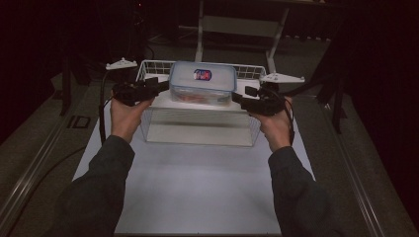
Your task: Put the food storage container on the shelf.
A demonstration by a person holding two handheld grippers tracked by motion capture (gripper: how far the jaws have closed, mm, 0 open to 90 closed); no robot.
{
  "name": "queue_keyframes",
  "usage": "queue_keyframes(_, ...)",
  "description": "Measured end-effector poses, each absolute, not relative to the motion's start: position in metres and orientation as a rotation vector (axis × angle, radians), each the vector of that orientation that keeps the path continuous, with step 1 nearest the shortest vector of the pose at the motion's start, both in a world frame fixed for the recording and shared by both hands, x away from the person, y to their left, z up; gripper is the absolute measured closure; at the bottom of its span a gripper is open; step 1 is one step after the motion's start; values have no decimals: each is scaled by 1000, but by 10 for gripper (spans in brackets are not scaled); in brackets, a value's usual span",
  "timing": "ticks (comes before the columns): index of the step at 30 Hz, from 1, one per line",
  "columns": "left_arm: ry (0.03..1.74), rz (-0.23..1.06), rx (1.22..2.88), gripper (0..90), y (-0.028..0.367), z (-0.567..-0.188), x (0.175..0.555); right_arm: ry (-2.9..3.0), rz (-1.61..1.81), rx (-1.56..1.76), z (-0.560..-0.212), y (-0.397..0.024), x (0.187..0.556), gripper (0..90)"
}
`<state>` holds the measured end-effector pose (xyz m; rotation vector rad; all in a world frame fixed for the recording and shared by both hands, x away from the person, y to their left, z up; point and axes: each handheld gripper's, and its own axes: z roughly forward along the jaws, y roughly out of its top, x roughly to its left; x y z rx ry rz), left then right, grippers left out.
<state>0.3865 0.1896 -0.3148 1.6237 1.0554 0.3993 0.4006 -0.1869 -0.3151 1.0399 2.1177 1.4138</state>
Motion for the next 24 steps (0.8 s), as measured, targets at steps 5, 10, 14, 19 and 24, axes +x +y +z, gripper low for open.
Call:
queue_keyframes(5,996,453,1676,456,189,-313,358,2192,1347,966,-316,-186,383,386)
queue_keyframes(10,918,507,1778,425,181,-319,328,2250,1287,910,-324,-185,366,363)
queue_keyframes(14,905,491,1815,403,183,-329,311,2283,1268,849,-331,-184,349,349)
queue_keyframes(19,922,499,1834,402,196,-346,292,2300,1228,776,-342,-189,323,337)
queue_keyframes(24,954,509,1819,394,212,-365,270,2293,1230,776,-357,-207,302,330)
